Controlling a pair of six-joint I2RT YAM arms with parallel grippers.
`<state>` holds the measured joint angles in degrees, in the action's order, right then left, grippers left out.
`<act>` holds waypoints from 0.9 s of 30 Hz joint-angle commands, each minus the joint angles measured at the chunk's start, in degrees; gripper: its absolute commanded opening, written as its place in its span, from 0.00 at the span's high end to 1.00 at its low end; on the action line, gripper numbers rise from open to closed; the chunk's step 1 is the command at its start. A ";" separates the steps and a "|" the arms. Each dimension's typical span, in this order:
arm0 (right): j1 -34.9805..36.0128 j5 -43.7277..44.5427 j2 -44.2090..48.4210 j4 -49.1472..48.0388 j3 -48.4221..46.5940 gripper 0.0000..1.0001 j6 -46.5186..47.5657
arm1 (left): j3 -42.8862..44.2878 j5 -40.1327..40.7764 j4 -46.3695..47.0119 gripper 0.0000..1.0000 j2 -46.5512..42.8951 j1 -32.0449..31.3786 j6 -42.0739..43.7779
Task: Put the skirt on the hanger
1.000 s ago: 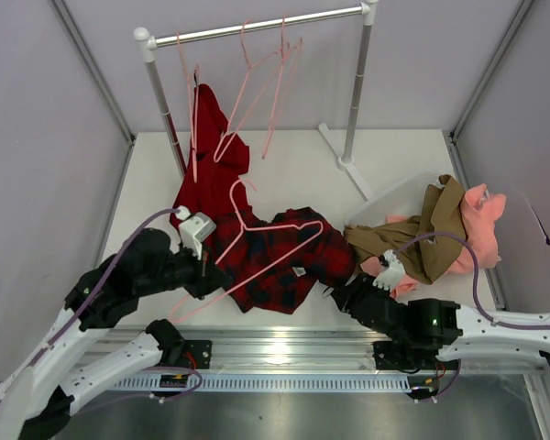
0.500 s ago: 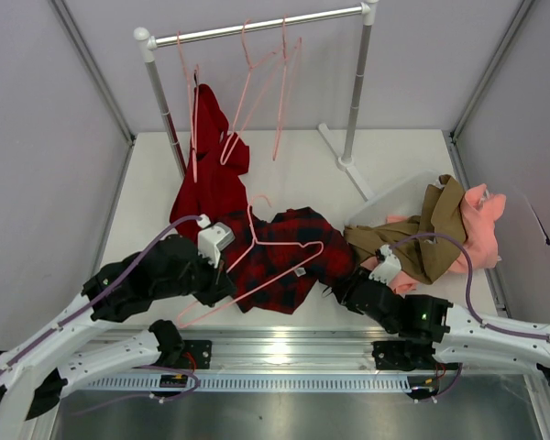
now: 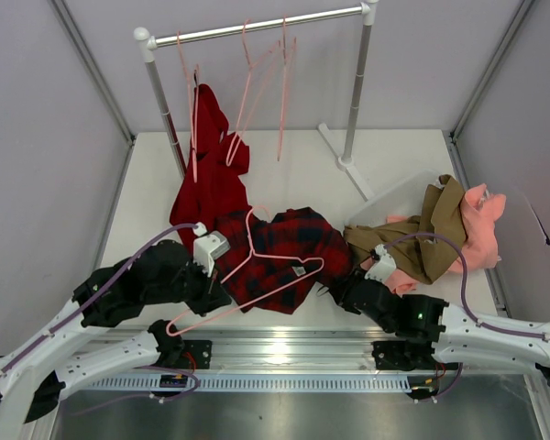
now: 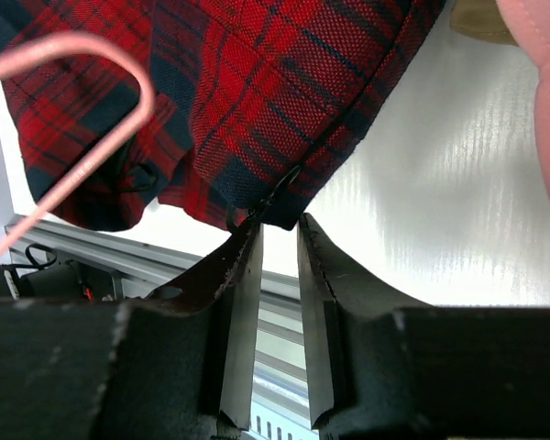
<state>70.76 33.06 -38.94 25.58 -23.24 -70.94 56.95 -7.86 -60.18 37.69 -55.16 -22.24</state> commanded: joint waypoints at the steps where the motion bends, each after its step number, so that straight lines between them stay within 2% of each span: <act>1: 0.16 0.69 1.05 -1.41 0.39 0.73 -1.04 | 1.41 -2.95 -2.13 1.00 -0.34 -0.39 -0.17; 7: 2.80 1.65 0.71 -2.91 1.71 0.58 -4.56 | 1.59 -2.69 -3.45 1.00 -0.69 -0.48 0.26; 12: 5.00 3.94 -0.17 -2.47 1.62 0.58 -6.93 | 1.15 -3.30 -3.45 1.00 -0.87 -0.39 0.97; 16: 6.84 6.66 -1.05 -2.91 2.33 0.62 -10.35 | 0.71 -3.39 -2.92 1.00 -1.13 -0.39 1.23; 27: 7.37 9.83 -1.76 -4.23 3.38 0.76 -11.15 | 0.53 -4.88 -3.19 1.00 -0.87 -0.48 1.76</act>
<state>77.78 38.15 -40.71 23.49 -20.14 -80.58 56.95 -10.26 -64.07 37.06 -55.18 -21.85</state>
